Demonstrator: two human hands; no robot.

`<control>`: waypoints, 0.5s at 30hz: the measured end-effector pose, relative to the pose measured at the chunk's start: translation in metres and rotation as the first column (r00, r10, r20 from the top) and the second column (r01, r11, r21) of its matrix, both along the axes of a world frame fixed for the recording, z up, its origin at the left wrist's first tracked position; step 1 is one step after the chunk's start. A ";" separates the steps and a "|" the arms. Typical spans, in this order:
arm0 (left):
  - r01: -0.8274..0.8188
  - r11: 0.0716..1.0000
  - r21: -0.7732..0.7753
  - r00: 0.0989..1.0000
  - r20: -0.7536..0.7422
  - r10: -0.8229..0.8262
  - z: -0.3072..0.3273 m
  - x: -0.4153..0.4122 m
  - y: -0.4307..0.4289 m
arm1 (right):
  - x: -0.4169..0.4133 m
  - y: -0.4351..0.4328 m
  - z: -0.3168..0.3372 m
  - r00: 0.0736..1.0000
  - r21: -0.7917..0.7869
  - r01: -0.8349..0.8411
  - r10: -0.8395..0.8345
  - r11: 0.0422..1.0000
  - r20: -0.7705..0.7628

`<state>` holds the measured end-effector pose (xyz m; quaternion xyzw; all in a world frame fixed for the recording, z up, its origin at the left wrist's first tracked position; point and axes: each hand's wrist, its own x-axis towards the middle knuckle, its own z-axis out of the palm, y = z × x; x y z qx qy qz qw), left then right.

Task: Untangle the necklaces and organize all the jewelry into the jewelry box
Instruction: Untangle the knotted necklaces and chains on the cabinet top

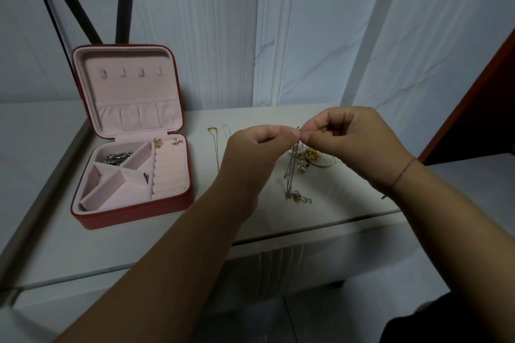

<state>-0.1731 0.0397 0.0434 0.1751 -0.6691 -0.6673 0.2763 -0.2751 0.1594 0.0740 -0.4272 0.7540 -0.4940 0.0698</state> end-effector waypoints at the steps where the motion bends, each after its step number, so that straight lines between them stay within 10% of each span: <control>1: 0.001 1.000 -0.012 1.000 -0.007 -0.001 0.000 0.000 0.000 | 0.000 -0.001 0.000 1.000 0.012 0.000 0.000 1.000 -0.014; 15: 0.050 0.990 -0.129 0.999 0.012 -0.049 0.001 0.000 -0.001 | -0.001 0.000 -0.002 0.996 -0.012 -0.060 0.061 0.998 0.067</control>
